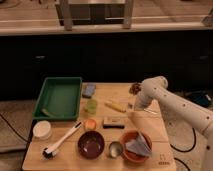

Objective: Place fork in tray

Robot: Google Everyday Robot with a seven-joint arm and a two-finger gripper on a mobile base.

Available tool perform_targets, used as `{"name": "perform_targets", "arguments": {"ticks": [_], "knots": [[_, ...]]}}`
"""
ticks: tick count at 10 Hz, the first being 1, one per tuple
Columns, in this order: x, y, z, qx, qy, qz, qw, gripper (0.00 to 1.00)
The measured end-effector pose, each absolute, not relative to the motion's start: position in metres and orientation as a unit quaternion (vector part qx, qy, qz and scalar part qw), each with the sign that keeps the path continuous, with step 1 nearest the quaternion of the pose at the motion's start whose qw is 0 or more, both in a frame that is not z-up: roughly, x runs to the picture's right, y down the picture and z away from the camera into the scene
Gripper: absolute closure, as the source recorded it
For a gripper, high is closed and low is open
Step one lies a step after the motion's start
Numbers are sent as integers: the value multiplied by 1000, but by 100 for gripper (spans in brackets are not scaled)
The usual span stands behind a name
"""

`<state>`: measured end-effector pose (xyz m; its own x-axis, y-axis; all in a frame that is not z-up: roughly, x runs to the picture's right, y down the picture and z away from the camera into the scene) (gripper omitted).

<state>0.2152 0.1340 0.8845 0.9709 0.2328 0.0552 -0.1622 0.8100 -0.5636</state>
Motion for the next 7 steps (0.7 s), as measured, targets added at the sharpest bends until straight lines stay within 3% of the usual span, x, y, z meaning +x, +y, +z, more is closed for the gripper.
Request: {"name": "perform_targets", "arguments": {"ticks": [3, 7], "knots": [[225, 130, 887, -287, -55, 117, 949, 25], [238, 131, 896, -295, -43, 130, 946, 20]]}}
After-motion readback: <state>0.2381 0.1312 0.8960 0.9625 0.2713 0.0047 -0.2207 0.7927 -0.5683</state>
